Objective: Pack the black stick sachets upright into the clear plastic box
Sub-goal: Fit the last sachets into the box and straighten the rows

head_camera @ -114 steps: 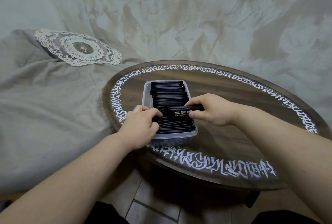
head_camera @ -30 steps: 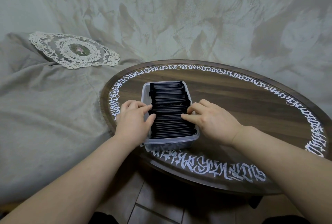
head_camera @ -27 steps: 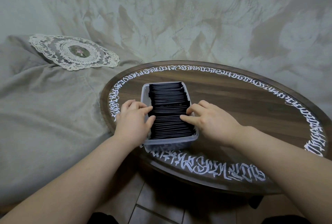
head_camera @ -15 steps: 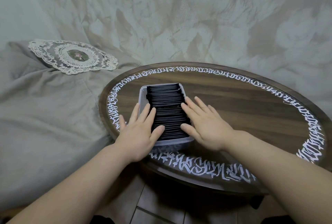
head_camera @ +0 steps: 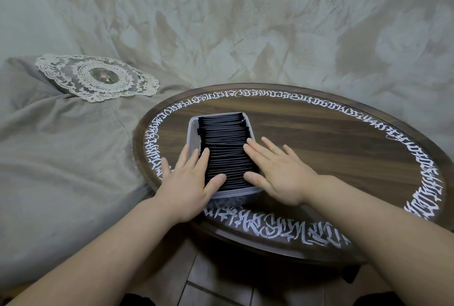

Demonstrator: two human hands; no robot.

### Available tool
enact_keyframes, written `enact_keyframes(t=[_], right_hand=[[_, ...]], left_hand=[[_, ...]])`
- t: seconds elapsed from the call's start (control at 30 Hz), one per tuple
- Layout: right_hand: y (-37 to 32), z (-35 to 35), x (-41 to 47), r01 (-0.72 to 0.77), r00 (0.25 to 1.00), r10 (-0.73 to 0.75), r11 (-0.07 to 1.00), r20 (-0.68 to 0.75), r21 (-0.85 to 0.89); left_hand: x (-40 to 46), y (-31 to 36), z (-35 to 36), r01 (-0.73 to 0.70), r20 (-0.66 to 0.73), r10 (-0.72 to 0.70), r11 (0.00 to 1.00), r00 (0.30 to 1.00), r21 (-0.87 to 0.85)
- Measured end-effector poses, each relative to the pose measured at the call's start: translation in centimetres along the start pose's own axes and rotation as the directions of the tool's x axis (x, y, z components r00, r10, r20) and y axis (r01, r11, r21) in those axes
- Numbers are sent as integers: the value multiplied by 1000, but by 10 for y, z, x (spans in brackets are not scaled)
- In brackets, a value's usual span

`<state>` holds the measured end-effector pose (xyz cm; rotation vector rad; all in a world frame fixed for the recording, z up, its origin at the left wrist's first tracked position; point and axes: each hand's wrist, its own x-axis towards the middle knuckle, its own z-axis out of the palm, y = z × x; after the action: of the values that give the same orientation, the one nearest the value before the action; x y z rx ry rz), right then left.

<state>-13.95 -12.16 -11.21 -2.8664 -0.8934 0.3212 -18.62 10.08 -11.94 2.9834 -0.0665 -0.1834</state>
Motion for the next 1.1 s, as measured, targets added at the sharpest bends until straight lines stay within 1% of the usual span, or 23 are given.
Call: enact_keyframes(t=[0.07, 0.17, 0.2, 0.3, 0.4, 0.5, 0.6, 0.67, 0.77, 0.83, 0.93, 1.03, 1.1], right_hand=[[1, -3, 0, 1, 1000, 0, 1000, -11, 10], [-3, -4, -1, -18, 998, 21, 998, -60, 52], [-5, -4, -2, -25, 997, 29, 998, -65, 55], [-14, -3, 1, -36, 998, 39, 998, -58, 41], [-16, -1, 3, -54, 998, 54, 998, -6, 29], [-13, -2, 4, -51, 998, 52, 998, 28, -21], [-14, -6, 4, -46, 999, 47, 997, 17, -58], [-17, -7, 5, -60, 998, 60, 997, -11, -42], [-19, -6, 8, -67, 998, 67, 997, 13, -34], [-17, -6, 10, -66, 998, 66, 997, 13, -33], [-16, -15, 19, -93, 995, 94, 995, -41, 33], [-16, -23, 35, -113, 991, 118, 991, -62, 69], [-13, -24, 45, -127, 990, 130, 990, -56, 65]], left_hand=[[0, -2, -2, 2, -26, -2, 1000, 1000, -2], [6, 0, -6, 17, -106, -19, 1000, 994, -20], [8, 2, -7, 13, -109, -15, 1000, 994, -18], [15, 7, -5, -16, -74, 18, 1000, 997, 23], [16, 7, -5, -26, -22, 27, 999, 999, 47], [16, 8, -7, -35, 11, 35, 998, 999, 54], [15, 9, -7, -39, 6, 39, 999, 999, 28], [14, 8, -6, -45, 3, 45, 999, 999, 25], [14, 7, -6, -55, -14, 55, 998, 998, 0], [19, 3, -10, -25, -61, 22, 999, 998, -44], [35, -6, -14, 36, -106, -44, 997, 993, -73], [51, -12, -17, 70, -94, -77, 995, 993, -78], [59, -12, -16, 64, -63, -67, 997, 996, -53]])
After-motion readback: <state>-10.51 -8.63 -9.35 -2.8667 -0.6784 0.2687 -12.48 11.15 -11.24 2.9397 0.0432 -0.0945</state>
